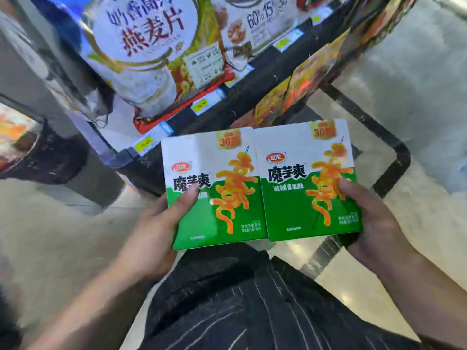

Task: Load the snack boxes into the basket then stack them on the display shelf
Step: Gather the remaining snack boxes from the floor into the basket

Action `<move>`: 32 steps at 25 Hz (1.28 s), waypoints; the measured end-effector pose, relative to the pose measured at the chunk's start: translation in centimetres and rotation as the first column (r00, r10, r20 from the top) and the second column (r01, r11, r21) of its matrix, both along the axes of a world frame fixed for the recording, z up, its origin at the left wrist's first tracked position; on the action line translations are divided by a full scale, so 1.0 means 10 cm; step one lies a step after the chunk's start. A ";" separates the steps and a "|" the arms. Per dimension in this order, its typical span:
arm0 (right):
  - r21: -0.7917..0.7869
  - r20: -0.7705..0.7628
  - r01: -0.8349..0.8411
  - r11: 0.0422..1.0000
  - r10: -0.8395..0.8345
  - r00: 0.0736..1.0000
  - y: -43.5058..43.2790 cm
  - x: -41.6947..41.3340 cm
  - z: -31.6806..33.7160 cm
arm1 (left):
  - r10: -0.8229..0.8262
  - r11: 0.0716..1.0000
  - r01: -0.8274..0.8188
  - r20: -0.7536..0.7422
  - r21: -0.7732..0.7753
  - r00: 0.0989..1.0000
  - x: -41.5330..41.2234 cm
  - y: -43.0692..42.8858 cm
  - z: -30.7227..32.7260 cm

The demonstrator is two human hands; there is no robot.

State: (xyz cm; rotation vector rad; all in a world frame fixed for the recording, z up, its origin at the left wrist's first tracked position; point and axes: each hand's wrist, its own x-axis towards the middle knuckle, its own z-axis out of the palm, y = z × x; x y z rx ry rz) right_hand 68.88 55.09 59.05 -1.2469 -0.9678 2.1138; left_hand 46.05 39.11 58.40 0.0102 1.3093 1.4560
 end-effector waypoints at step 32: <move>-0.064 -0.190 -0.818 0.572 0.797 0.573 -4.11 -3.87 0.49 | 0.764 0.627 -0.779 -0.177 -0.030 0.621 -1.89 -5.26 0.64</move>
